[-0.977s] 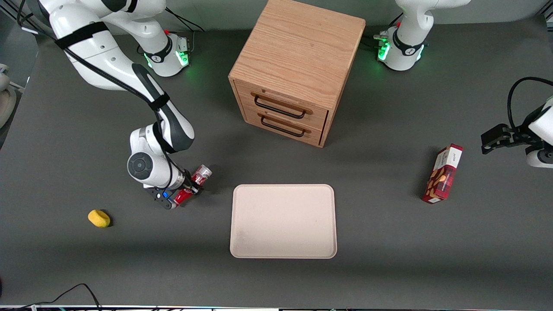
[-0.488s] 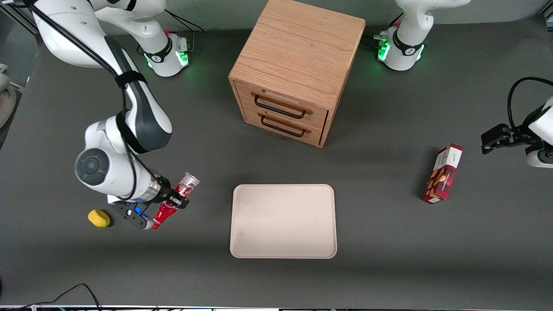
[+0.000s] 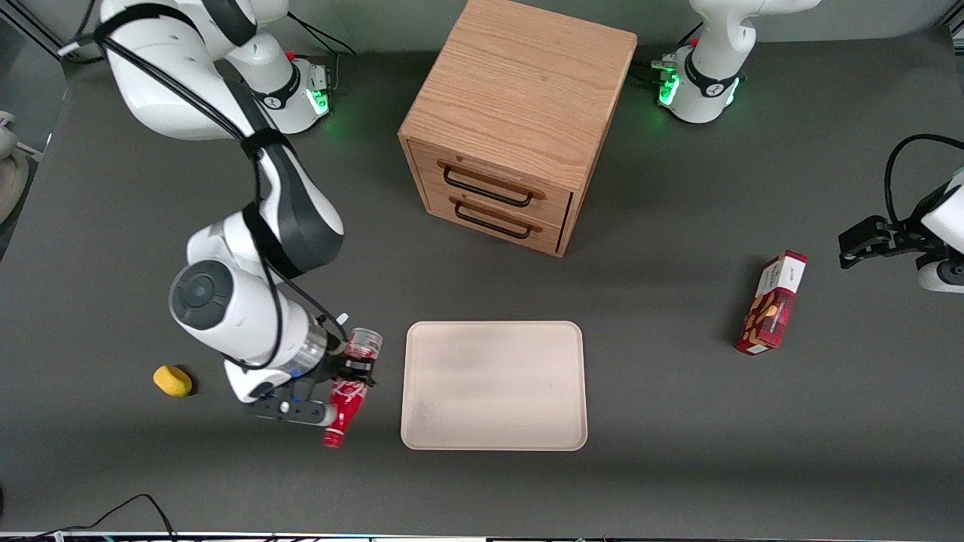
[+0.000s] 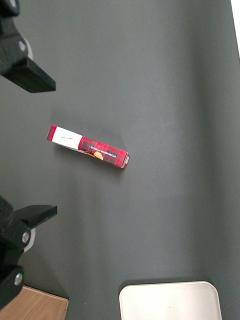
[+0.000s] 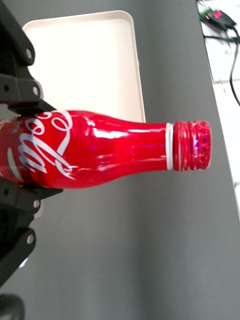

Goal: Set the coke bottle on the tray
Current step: 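Lift the bottle and carry it over the cream tray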

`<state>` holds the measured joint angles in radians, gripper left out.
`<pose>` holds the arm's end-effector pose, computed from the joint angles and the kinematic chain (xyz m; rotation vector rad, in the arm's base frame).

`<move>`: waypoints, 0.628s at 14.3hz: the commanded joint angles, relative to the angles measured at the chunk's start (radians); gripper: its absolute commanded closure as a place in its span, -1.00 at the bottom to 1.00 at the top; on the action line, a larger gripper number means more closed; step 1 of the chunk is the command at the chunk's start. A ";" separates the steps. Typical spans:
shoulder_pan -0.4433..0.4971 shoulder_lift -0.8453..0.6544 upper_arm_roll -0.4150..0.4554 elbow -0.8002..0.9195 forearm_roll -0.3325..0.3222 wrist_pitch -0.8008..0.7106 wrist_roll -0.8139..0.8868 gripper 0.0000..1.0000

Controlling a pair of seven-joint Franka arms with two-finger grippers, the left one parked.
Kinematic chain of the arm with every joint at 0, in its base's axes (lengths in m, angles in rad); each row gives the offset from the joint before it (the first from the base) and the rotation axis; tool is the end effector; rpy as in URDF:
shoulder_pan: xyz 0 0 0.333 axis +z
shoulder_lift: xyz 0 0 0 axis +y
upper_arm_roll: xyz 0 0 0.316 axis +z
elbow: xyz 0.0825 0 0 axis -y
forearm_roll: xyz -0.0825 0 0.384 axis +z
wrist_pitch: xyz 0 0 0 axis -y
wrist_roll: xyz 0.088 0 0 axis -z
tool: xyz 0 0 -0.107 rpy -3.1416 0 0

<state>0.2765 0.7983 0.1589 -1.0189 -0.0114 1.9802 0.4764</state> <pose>0.7252 0.2880 0.3940 -2.9698 0.1405 -0.1653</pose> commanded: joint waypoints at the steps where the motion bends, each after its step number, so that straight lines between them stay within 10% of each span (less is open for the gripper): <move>1: 0.051 0.148 0.002 0.117 0.010 0.028 -0.081 1.00; 9: 0.101 0.280 -0.004 0.109 0.010 0.029 -0.081 1.00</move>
<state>0.3613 1.0443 0.1646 -0.9646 -0.0101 2.0266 0.4166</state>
